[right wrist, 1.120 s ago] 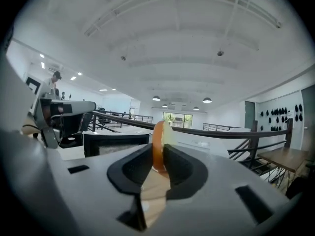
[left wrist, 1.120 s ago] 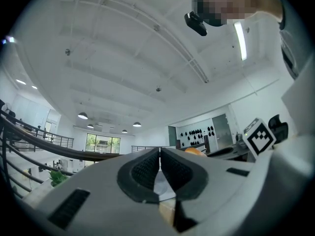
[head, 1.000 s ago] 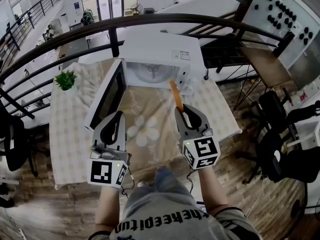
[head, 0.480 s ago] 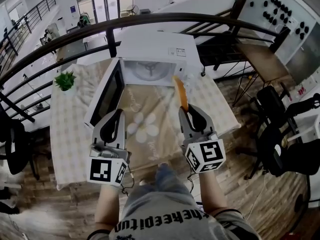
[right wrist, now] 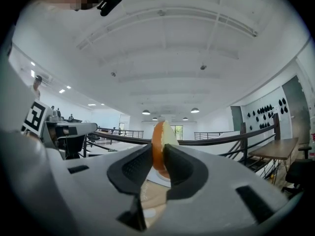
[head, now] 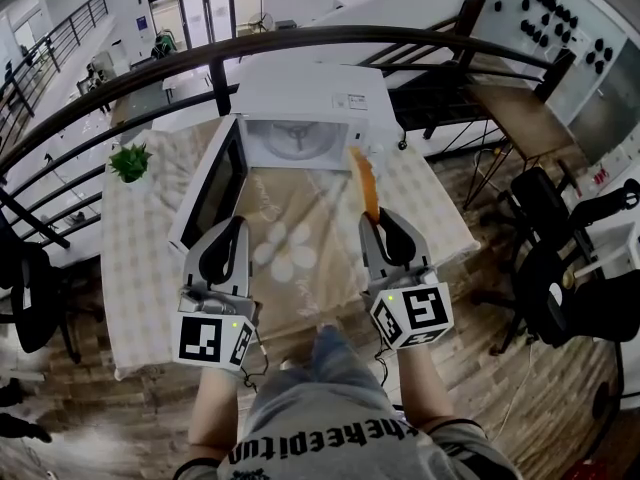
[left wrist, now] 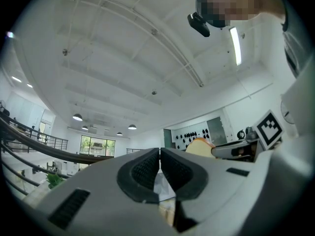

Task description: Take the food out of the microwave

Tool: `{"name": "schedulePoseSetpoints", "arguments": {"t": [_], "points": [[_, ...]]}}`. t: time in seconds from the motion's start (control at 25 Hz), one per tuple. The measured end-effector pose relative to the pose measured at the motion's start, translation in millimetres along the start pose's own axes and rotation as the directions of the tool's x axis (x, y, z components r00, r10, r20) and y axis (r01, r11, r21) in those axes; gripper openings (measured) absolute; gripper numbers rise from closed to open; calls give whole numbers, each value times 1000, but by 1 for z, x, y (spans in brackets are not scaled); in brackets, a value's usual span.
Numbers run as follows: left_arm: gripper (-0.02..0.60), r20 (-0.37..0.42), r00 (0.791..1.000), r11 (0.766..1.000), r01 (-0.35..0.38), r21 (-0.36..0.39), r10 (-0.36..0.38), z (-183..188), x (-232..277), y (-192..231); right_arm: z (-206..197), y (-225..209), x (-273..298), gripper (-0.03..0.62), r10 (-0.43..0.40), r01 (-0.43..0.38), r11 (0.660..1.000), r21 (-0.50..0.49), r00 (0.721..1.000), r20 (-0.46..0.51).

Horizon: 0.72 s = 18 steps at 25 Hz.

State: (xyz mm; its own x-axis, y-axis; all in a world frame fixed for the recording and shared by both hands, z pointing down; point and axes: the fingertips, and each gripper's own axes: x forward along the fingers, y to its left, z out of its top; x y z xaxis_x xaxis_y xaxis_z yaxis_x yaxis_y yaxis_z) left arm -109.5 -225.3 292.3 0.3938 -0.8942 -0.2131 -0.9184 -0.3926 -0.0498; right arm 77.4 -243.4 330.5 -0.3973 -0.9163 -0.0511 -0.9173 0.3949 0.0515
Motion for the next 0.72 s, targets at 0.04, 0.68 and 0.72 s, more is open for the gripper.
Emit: {"name": "schedulePoseSetpoints", "arguments": {"t": [0.04, 0.68, 0.72], "points": [[12, 1, 1000, 1000, 2, 0, -2, 1, -1, -1, 1, 0, -2, 78, -2, 2, 1000, 2, 1000, 3], [12, 2, 1000, 1000, 7, 4, -7, -1, -9, 4, 10, 12, -5, 80, -15, 15, 1000, 24, 999, 35], [12, 2, 1000, 1000, 5, 4, -5, -2, -9, 6, 10, 13, -5, 80, -14, 13, 1000, 23, 999, 37]]}}
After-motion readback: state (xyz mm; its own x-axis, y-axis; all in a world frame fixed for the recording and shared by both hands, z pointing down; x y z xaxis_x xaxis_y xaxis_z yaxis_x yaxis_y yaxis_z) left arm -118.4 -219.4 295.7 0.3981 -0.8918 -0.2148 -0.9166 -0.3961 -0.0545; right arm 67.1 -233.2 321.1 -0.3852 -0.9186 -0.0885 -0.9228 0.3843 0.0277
